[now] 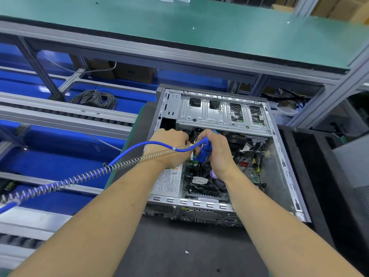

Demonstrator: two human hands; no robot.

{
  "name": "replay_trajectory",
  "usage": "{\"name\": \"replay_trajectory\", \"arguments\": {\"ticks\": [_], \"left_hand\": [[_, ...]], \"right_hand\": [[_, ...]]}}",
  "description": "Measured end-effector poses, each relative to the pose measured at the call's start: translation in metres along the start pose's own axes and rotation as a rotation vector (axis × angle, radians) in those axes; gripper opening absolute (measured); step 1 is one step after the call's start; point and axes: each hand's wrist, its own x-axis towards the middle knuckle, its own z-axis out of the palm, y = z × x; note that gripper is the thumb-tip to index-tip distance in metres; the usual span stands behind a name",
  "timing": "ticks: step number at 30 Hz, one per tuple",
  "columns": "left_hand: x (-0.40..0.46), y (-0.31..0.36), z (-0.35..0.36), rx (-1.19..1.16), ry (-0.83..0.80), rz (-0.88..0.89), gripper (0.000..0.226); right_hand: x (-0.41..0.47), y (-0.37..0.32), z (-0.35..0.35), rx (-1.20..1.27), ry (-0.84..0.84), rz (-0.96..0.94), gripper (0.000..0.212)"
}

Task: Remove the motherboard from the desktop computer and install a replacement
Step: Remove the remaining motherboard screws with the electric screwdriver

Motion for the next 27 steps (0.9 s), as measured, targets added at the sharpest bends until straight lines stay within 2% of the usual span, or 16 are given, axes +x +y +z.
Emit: {"name": "replay_trajectory", "arguments": {"ticks": [6,10,13,17,21,27], "left_hand": [[-0.0006,-0.0001,0.0017,-0.016,-0.01,-0.021,0.047],[-0.0014,-0.0001,0.0038,-0.075,-0.026,-0.078,0.041],[0.0006,-0.0004,0.0042,-0.065,-0.023,-0.041,0.05],[-0.0007,-0.0028,0.0076,-0.069,-0.011,-0.051,0.048],[-0.0026,-0.0008,0.0056,-0.053,0.007,-0.048,0.063],[0.0,-0.0007,0.0007,0.01,-0.005,-0.007,0.047]], "right_hand": [[0.0006,-0.0002,-0.0002,0.026,0.026,0.002,0.037],[0.0007,0.0001,-0.0016,0.06,0.041,0.017,0.039],[0.0009,-0.0014,0.0012,0.044,0.002,0.018,0.041],[0.0024,-0.0042,0.0032,0.141,-0.008,0.08,0.053],[0.0036,-0.0011,0.0017,0.139,-0.027,0.05,0.051],[0.0057,0.0036,0.0002,0.066,0.011,0.011,0.048]]}}
